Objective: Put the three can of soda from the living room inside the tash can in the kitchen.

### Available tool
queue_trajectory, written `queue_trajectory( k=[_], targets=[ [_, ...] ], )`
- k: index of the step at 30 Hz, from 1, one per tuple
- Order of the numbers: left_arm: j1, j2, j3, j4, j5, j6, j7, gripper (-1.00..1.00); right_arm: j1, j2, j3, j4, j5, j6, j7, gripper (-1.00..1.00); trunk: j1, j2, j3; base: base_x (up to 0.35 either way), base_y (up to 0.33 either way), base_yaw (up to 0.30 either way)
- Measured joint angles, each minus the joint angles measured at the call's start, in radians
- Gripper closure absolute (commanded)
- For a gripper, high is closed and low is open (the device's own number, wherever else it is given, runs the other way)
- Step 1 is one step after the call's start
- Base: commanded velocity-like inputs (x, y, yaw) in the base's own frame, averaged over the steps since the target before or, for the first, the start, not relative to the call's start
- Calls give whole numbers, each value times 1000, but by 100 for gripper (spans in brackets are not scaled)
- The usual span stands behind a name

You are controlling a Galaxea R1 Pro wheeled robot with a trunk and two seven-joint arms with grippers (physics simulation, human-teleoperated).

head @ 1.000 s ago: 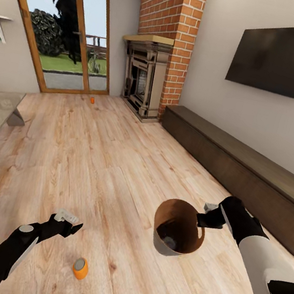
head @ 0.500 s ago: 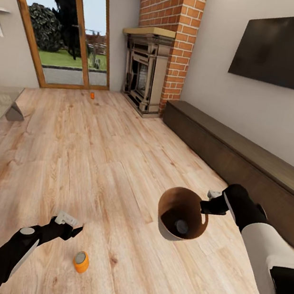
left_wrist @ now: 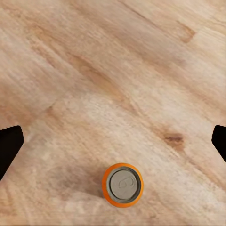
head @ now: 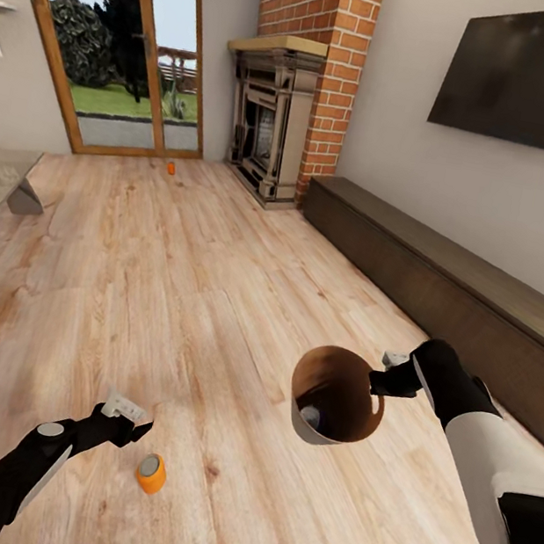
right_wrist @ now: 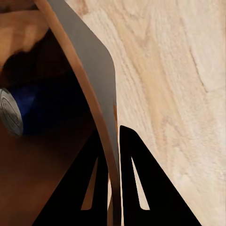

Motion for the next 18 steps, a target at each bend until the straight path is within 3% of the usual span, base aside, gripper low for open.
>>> queue_trajectory(
  k=[18],
  targets=[
    [0,-15,-3,20,-1,0,-4,-100,-55,0,1,6,-3,1,0,100,69,-126,-82,0,0,0]
  ],
)
